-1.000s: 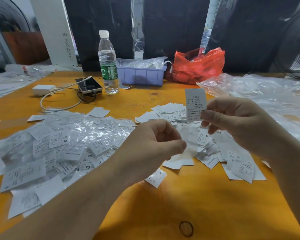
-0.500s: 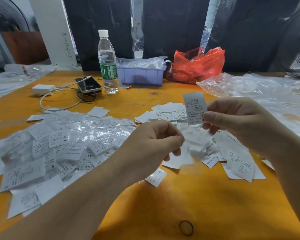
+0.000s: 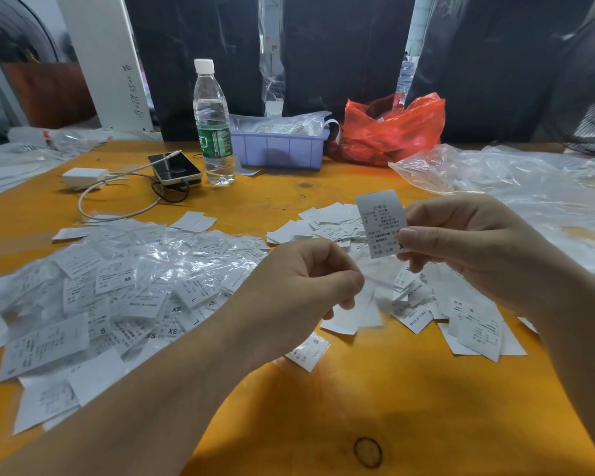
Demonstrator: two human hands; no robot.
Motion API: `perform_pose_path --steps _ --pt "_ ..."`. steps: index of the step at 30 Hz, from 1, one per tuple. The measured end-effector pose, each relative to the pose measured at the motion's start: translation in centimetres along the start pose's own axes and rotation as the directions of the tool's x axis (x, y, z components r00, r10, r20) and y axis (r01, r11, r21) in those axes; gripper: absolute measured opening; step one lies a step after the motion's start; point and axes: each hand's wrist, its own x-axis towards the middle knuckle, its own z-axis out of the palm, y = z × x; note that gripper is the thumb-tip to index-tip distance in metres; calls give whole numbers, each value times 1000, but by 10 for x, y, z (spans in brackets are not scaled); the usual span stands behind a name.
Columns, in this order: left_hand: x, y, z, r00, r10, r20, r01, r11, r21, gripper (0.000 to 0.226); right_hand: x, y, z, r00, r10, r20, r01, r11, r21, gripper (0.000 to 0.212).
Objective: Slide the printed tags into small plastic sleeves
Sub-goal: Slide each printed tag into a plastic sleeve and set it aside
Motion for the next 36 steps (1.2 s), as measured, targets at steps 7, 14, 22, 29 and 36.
perform_pose_path --steps 7,14,22,29,36 --pt "1 -3 0 1000 3 7 -3 1000 -18 14 0 1 4 1000 6 28 -5 1000 -11 21" --pt "2 -6 0 1000 21 9 -21 999 -44 16 1 3 11 998 30 56 -32 999 27 39" --pt "3 -9 -1 999 49 -8 -49 999 10 17 2 4 14 991 110 74 -113 993 42 33" --pt "-1 -8 3 996 79 41 -85 983 163 19 2 0 6 994 86 -61 -80 992 102 37" --pt "-1 -6 2 997 74 27 -78 979 189 24 1 -1 11 995 55 -81 -51 997 50 33"
